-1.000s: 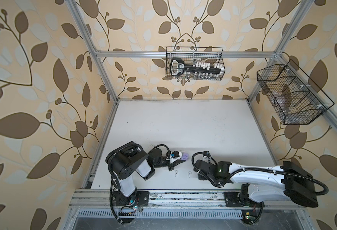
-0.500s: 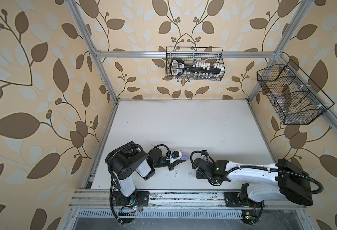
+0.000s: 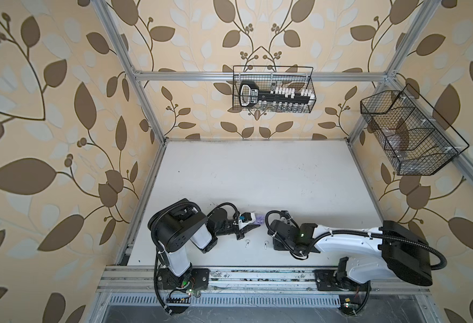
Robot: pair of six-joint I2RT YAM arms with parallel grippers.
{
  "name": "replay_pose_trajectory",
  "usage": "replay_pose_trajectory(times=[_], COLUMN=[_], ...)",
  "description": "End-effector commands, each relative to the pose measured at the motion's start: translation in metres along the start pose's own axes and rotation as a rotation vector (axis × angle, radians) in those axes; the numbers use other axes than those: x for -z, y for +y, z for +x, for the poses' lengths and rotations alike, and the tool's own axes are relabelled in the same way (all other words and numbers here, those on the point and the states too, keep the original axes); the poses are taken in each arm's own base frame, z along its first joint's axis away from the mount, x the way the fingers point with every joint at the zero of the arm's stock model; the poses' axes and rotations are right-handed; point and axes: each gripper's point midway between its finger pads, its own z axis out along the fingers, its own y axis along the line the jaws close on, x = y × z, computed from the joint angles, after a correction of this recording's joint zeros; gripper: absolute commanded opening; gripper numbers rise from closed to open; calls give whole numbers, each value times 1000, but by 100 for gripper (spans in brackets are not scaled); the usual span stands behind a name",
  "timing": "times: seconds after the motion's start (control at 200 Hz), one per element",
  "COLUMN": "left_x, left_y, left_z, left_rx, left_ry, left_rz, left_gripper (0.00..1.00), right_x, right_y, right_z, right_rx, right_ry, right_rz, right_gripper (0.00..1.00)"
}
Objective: Insert wireless bluetooth earbuds into charging case
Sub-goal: Pick up the wireless bluetooth earbud from the bottom-center of the table.
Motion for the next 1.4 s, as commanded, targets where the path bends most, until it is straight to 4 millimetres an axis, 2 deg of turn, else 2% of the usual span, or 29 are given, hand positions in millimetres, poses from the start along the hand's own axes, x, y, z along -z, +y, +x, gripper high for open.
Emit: replay_pose_trajectory(times=[0.0,0.18,0.475,1.395], left_x=[1,1,0,-1], left_y=[2,4,4,7], left_z=[-20,-21,-21,-20], left_rx=[-61,-59,-55,-55], left_ry=[-67,-69,-67,-64], left_rz=[-14,-20,-23,-34], left_gripper=[12,13,13,13], right_x=[1,-2,1,-1], right_y=[10,10,-3,6], right_z=[-5,-4,-1,-5], right_rx=[10,39,126,216], right_ry=[1,14,30,50], right_rz=[-10,11,92,114], right_gripper=[27,27,29,29])
